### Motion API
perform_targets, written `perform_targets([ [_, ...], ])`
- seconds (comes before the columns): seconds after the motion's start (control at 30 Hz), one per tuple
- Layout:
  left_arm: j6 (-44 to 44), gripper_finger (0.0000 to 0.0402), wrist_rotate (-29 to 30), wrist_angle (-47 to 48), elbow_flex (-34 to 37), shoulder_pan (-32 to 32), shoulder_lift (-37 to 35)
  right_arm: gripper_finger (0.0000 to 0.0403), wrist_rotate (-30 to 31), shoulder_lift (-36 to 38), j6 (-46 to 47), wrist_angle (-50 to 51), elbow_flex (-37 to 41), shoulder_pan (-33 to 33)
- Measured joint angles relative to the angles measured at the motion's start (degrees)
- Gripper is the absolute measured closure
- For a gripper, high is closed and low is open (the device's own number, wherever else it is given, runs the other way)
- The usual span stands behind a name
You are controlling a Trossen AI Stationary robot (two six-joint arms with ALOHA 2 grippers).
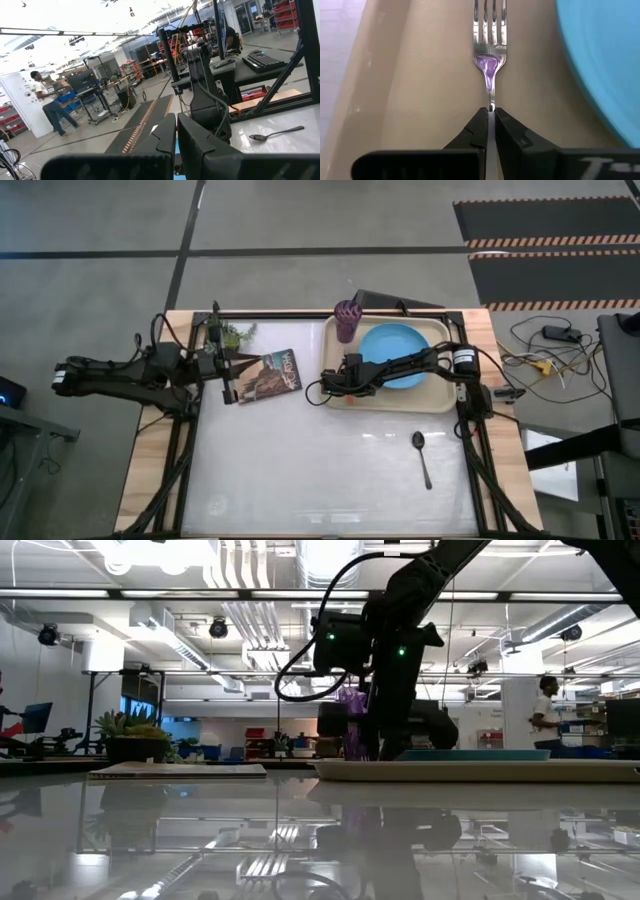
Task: Pick and place plate/cup/fork/spoon on tray
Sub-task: Put the orange fork on the tray to the left of the blue plate, then put the black spoon on the tray to the right of the blue plate
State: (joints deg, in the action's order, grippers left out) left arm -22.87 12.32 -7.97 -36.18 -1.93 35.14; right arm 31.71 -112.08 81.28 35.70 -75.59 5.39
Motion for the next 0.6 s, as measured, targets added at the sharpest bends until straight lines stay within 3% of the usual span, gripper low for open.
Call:
perform_targets([
  [0.17, 0.00, 0.0402, 0.00, -0.02, 0.00, 0.02, -0.02, 0.0374, -0.25, 0.76, -0.36, 0.00, -0.02, 0.02],
  [0.6, 0.00, 0.0402, 0.00, -0.02, 0.00, 0.04, -0.03, 0.0249, -0.75, 3.72, -1.99, 0.40, -0.02, 0.01],
])
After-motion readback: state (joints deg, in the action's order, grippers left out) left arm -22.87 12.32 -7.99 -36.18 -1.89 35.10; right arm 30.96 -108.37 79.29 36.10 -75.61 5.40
